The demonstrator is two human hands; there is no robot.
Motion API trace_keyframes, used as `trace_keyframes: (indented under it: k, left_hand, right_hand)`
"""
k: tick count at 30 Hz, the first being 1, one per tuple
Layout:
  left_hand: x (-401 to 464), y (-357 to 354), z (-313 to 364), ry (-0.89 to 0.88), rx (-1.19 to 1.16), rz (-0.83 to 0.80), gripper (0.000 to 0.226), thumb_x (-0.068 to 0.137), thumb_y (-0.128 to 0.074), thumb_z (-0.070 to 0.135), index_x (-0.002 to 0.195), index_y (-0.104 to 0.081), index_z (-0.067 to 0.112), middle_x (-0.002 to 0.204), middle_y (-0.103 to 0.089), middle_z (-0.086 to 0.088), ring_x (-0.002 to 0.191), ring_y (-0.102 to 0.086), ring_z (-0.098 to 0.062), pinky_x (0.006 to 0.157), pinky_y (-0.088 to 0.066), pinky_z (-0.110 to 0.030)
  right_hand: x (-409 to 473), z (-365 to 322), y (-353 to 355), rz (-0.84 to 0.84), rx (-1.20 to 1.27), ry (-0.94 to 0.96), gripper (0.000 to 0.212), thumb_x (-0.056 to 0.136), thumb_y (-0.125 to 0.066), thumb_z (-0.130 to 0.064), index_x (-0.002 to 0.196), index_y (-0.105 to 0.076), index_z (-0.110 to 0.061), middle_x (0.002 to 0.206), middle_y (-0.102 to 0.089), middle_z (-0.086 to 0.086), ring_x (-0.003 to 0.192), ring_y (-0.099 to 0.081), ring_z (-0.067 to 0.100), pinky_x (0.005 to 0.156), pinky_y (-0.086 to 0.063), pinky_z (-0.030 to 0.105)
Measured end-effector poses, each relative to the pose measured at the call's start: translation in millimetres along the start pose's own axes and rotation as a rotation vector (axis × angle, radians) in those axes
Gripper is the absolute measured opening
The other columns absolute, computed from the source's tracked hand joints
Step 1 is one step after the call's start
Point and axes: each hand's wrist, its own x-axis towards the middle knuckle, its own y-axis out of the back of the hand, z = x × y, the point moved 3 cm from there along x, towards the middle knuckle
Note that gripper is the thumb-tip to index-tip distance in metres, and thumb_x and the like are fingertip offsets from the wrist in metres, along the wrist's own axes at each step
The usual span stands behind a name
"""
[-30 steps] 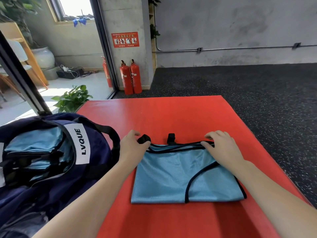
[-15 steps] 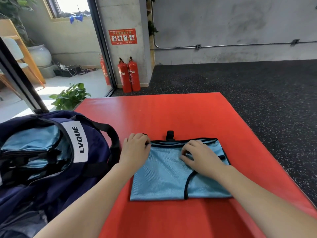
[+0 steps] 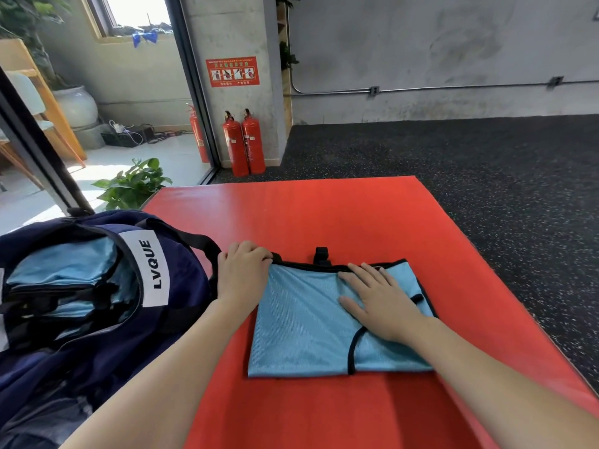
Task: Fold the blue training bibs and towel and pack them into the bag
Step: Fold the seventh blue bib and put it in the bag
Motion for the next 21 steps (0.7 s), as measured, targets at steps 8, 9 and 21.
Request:
trace_keyframes:
  k: [8, 9, 21]
  left_hand:
    - [-16, 14, 30, 0.019, -0.173, -0.098, 0.018, 0.098, -0.054, 0.023, 0.107, -0.069, 0.023, 0.101, -0.061, 0.005, 0.084, -0.062, -0.023, 0.073, -0.050, -0.038]
    - [-18, 13, 38, -0.007, -0.176, -0.138, 0.017, 0.098, -0.053, 0.025, 0.106, -0.068, 0.024, 0.100, -0.061, 0.007, 0.085, -0.062, -0.021, 0.074, -0.051, -0.038]
    - [-15, -27, 54, -0.057, 0.020, -0.369, 0.052, 0.095, -0.050, 0.059, 0.129, -0.061, 0.021, 0.129, -0.060, 0.000, 0.124, -0.051, -0.025, 0.099, -0.043, -0.043]
  right_hand:
    - [3, 5, 20, 0.061, 0.039, -0.024, 0.059, 0.100, -0.041, -0.059, 0.152, -0.034, -0.031, 0.165, -0.022, -0.009, 0.154, -0.008, 0.013, 0.126, 0.000, 0.045]
    - [3, 10, 23, 0.066, 0.034, -0.035, 0.058, 0.100, -0.041, -0.059, 0.151, -0.036, -0.031, 0.164, -0.025, -0.009, 0.154, -0.011, 0.013, 0.126, -0.001, 0.046]
    - [-1, 53, 42, 0.139, -0.046, -0.067, 0.031, 0.103, -0.046, -0.046, 0.117, -0.072, -0.036, 0.121, -0.068, -0.014, 0.116, -0.058, 0.014, 0.103, -0.038, 0.038]
